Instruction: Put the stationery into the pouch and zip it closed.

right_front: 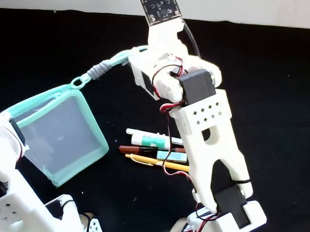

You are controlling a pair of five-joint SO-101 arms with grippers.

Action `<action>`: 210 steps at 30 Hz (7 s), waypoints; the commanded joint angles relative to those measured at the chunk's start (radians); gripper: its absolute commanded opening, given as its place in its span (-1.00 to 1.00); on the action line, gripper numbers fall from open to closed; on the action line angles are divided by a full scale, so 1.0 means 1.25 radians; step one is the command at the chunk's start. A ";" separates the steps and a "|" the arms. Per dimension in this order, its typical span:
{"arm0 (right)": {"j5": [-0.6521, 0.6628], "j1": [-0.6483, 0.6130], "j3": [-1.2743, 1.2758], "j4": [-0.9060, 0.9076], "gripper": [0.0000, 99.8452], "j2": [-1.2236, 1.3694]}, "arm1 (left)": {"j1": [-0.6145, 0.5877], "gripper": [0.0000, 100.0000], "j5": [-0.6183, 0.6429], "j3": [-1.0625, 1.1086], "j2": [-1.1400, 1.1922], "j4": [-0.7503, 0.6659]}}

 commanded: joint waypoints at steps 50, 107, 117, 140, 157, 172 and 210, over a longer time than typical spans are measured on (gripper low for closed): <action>-0.007 -0.025 0.132 0.138 -0.26 -0.040 | 0.288 -0.99 0.065 -0.061 0.019 -0.320; -0.004 -0.020 0.235 0.115 -0.26 -0.040 | 0.165 -0.85 -0.162 0.034 0.144 -0.072; -0.007 -0.020 0.235 0.115 -0.26 -0.040 | 0.168 -0.99 -0.164 0.034 0.143 -0.054; -0.009 -0.018 0.235 0.115 -0.26 -0.040 | 0.388 -0.99 0.055 -0.252 0.152 -0.134; -0.005 0.152 0.242 0.117 -0.26 -0.040 | 0.591 -0.99 0.201 -0.355 0.344 -0.296; -0.006 0.180 0.244 0.121 -0.26 -0.034 | 0.538 -0.99 0.257 -0.439 0.515 -0.247; -0.005 0.180 0.326 0.061 -0.26 -0.040 | 0.387 -0.83 -0.065 -0.187 0.649 -0.164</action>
